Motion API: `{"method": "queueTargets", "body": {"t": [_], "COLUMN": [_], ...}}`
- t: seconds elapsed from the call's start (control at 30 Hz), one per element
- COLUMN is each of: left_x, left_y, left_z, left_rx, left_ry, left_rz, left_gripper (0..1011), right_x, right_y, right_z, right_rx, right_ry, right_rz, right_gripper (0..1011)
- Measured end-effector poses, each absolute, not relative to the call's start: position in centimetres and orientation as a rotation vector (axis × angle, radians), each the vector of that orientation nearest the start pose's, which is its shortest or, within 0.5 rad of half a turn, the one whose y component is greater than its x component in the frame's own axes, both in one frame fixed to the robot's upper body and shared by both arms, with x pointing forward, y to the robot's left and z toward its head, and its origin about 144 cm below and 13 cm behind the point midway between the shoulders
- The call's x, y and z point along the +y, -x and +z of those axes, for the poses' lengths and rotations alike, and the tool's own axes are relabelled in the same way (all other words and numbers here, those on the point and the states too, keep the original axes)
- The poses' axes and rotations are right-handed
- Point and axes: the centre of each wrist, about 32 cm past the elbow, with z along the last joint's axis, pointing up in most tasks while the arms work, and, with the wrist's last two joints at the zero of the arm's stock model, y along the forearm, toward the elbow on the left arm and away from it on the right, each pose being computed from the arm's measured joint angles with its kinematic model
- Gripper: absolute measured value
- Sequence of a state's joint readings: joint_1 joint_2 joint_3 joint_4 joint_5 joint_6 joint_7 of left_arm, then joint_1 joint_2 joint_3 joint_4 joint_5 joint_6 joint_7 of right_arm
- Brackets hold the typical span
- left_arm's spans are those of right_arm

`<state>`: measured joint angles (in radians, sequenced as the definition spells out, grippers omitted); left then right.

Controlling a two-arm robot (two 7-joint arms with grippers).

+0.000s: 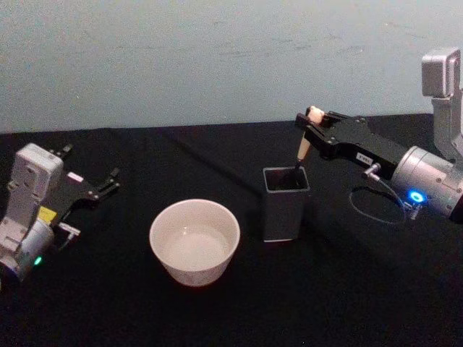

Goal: Pick up the stirring spoon with one hand, stir inside the cup, then place it back in its original position.

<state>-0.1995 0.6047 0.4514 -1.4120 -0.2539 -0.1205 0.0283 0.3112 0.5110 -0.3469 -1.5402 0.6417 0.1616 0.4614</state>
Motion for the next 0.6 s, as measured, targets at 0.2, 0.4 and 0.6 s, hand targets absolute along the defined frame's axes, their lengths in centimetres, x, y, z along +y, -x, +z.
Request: {"method": "queueTargets", "body": {"t": [0.2,0.4,0.6], "left_x": [31.0,31.0,31.0], "left_y": [-48.9,-48.9,-48.9], "left_z": [114.0,114.0,114.0], "left_rx": [-0.285,-0.285,-0.285], "left_ry": [-0.304,-0.304,-0.304], "left_rz": [1.248,1.248,1.248], "left_gripper": [1001,1001,1002], "right_x": [-28.0,-27.9,-27.9], "right_y": [-52.5,-52.6,-52.6], "right_z": [123.1,123.6,124.1], "right_rx": [0.079,0.07,0.059], "right_ry": [-0.029,-0.055,-0.078], "right_rz": [-0.806,-0.797,-0.788], "right_gripper": [214,213,213]}}
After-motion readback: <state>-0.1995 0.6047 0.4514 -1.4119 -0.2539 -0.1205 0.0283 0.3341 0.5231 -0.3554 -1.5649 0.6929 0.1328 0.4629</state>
